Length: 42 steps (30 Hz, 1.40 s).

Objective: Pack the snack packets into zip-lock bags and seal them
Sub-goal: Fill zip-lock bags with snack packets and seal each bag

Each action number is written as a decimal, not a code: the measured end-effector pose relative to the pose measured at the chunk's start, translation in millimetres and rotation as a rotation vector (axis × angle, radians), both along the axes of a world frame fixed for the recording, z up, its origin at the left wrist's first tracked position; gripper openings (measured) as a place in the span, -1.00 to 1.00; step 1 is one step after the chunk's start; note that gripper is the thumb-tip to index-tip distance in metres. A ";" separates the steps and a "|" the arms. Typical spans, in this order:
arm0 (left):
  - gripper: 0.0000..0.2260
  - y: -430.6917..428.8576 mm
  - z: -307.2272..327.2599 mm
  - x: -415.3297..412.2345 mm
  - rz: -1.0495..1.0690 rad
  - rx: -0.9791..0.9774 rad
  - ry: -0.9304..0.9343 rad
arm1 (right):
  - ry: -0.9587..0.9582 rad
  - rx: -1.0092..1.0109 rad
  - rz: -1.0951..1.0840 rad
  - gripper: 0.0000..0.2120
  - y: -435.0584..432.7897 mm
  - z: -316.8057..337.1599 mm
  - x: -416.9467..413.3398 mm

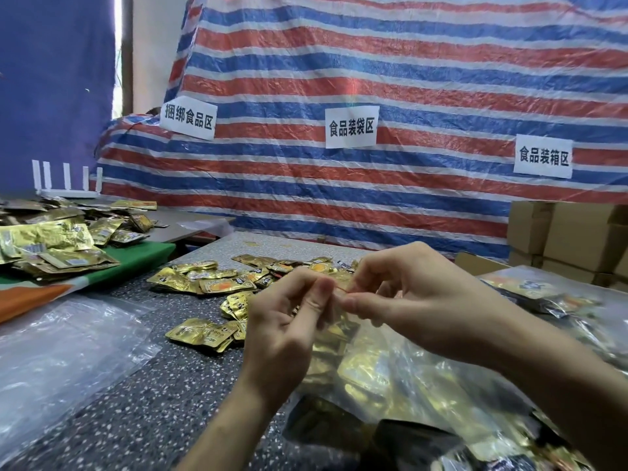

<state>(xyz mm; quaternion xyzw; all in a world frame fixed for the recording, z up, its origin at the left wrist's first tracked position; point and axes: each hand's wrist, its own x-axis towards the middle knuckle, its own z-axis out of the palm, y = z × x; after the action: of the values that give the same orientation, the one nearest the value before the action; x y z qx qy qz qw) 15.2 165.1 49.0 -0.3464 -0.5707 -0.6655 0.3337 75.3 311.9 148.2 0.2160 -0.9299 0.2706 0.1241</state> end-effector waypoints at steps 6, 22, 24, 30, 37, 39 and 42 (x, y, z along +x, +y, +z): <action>-0.77 -2.2 -2.3 -4.0 0.000 0.049 -0.043 | -0.078 -0.030 -0.007 -0.89 17.3 -1.5 3.4; -0.75 -3.7 -8.9 -21.6 0.070 0.103 -0.072 | -0.115 -0.125 -0.031 -0.90 71.4 -14.6 16.7; -0.75 -5.1 -9.9 -23.8 0.074 0.087 -0.052 | -0.120 -0.118 -0.028 -0.90 77.2 -16.7 19.4; -0.70 -22.1 -10.0 -40.0 0.114 0.263 -0.186 | -0.116 -0.020 -0.142 -0.90 106.7 -19.5 26.7; -0.66 -51.1 -5.9 -54.5 0.086 0.388 -0.255 | -0.089 -0.120 -0.289 -0.86 143.2 -34.5 50.5; -0.70 -32.0 -9.5 -49.9 0.057 0.293 -0.269 | -0.148 -0.159 -0.242 -0.72 126.9 -45.1 45.0; -0.75 -16.7 -12.1 -44.4 -0.030 0.235 -0.276 | -0.256 -0.218 -0.173 -0.24 93.3 -67.6 29.6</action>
<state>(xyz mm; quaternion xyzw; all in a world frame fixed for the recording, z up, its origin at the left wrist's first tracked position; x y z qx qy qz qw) -29.3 148.4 36.9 -0.2191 -0.5242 -0.7737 0.2803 104.9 405.2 80.6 0.0843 -0.9183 0.3835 0.0503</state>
